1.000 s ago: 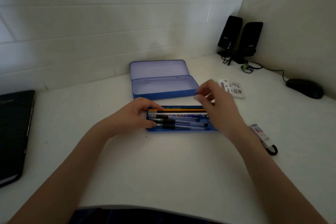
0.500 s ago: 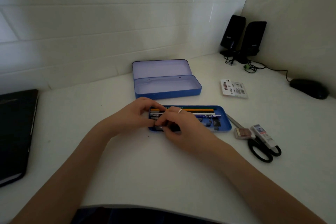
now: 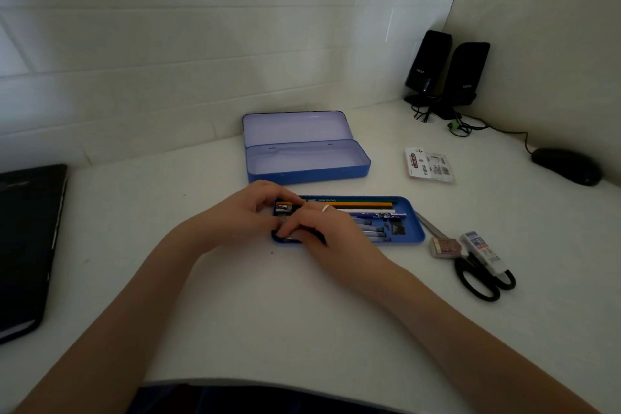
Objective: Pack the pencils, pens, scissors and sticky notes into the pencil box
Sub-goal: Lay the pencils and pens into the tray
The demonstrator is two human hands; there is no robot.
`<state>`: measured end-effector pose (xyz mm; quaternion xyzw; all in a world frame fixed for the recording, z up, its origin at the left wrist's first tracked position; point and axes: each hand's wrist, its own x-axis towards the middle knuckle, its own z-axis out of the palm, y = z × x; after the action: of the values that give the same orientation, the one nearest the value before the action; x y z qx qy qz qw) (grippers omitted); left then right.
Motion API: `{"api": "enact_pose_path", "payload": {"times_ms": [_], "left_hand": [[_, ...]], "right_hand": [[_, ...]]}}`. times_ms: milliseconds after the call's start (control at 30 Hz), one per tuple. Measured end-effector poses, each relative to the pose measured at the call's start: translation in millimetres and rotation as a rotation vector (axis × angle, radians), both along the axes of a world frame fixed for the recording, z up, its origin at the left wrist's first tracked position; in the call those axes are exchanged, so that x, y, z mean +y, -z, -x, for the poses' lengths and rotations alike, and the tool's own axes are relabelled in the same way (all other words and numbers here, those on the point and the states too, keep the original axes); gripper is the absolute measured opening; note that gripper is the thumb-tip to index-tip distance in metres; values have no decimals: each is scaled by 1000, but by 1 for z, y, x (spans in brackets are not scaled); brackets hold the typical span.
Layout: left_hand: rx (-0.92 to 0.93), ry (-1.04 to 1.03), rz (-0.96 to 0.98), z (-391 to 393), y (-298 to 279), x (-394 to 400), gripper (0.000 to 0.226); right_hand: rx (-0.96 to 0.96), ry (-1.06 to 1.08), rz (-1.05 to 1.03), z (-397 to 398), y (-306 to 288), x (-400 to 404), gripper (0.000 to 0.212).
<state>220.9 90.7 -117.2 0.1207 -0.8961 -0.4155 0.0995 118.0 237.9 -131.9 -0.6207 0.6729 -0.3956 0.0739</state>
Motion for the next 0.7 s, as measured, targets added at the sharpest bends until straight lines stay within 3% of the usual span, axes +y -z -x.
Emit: {"api": "enact_pose_path", "payload": {"times_ms": [267,467,600,700], "left_hand": [[24,-37,-29,4,0,1,36],[26,-104,-69,5,4,-3,62],[22,-123,-90,5,4,-1,35],[19,-172,-120,4,6,-2,29]], "right_hand": [[2,73,-17,-2,2,-4,11],[1,89,-49,2,-4,0,13],[45,67,-5,1,-4,3,12],[138,46,-14,2,-4,5,9]]}}
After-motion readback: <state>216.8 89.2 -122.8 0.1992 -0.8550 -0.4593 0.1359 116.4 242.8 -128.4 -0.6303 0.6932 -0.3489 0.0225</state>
